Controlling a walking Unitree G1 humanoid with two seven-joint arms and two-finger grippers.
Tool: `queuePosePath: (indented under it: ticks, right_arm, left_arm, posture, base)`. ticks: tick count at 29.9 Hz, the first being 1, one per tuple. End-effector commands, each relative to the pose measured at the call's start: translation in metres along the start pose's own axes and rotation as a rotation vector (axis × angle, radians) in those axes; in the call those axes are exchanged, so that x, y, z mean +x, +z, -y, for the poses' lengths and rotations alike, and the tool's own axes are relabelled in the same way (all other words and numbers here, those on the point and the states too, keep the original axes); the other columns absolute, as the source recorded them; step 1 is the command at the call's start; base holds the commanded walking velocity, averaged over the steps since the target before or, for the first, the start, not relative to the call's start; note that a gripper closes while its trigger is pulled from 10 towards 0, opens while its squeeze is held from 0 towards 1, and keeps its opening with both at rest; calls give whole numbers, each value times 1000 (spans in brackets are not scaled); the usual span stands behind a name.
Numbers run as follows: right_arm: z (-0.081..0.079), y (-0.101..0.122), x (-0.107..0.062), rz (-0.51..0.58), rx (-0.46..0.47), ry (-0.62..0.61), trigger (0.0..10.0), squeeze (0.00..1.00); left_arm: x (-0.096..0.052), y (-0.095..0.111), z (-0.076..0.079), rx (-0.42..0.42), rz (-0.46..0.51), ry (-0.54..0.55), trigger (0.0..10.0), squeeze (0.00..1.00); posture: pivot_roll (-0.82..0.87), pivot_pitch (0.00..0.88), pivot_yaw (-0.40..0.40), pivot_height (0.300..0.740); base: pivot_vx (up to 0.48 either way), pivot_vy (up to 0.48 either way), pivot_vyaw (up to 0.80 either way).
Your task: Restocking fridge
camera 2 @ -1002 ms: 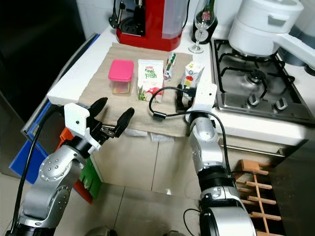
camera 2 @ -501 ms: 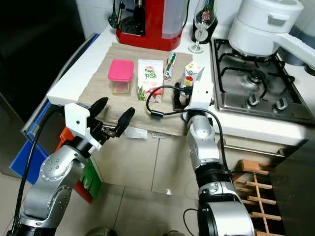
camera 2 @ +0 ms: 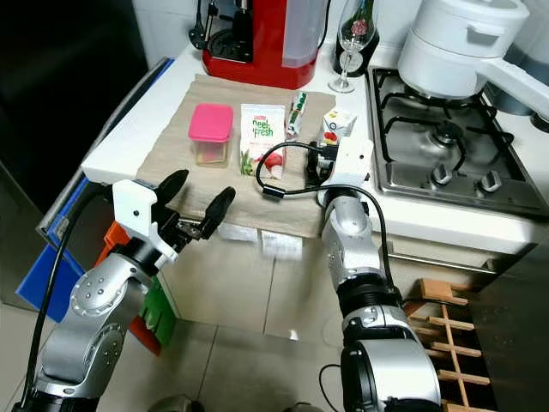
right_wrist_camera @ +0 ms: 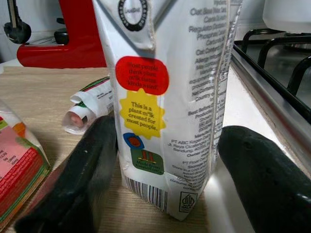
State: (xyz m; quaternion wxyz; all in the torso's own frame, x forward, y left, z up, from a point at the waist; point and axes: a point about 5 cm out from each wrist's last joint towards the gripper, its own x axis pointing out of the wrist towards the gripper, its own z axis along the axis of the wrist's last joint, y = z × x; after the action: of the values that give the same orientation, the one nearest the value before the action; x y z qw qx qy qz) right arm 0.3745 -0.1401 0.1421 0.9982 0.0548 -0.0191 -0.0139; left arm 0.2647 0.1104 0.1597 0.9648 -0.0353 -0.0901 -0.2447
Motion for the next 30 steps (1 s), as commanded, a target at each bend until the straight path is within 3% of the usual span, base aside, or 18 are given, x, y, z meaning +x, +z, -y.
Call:
queuePosePath:
  ticks: [1, 11, 24, 25, 27, 28, 30]
  right_arm:
    - [2, -1, 1, -8, 8, -16, 0, 0]
    - [4, 3, 2, 10, -5, -19, 0, 0]
    - [9, 29, -4, 183, -123, -10, 0, 0]
    - [10, 34, -5, 215, -147, -14, 7059, 0]
    - [10, 37, -6, 231, -157, -15, 7059, 0]
    - [11, 41, -8, 256, -169, -14, 10000, 0]
    - [13, 48, -12, 297, -182, -16, 10000, 0]
  left_arm:
    - [0, -4, 1, 2, -18, 1, 10000, 0]
    - [1, -4, 1, 2, -20, 3, 10000, 0]
    - [4, -5, 0, 5, -15, 4, 10000, 0]
    - [5, -5, 0, 10, -13, 5, 10000, 0]
    - [5, -5, 0, 15, -12, 6, 10000, 0]
    - [6, -5, -1, 23, -14, 13, 10000, 0]
    - [6, -5, -3, 31, -17, 34, 10000, 0]
  posture:
    - [44, 55, -24, 740]
    - [40, 53, -26, 740]
    - [29, 23, -27, 740]
    - [28, 18, -28, 740]
    - [27, 11, -30, 740]
    - [26, 6, -33, 740]
    - [25, 1, -35, 740]
  base:
    - [0, 0, 0]
    - [0, 0, 0]
    - [0, 0, 0]
    - [0, 0, 0]
    - [0, 0, 0]
    - [0, 0, 0]
    - [0, 0, 0]
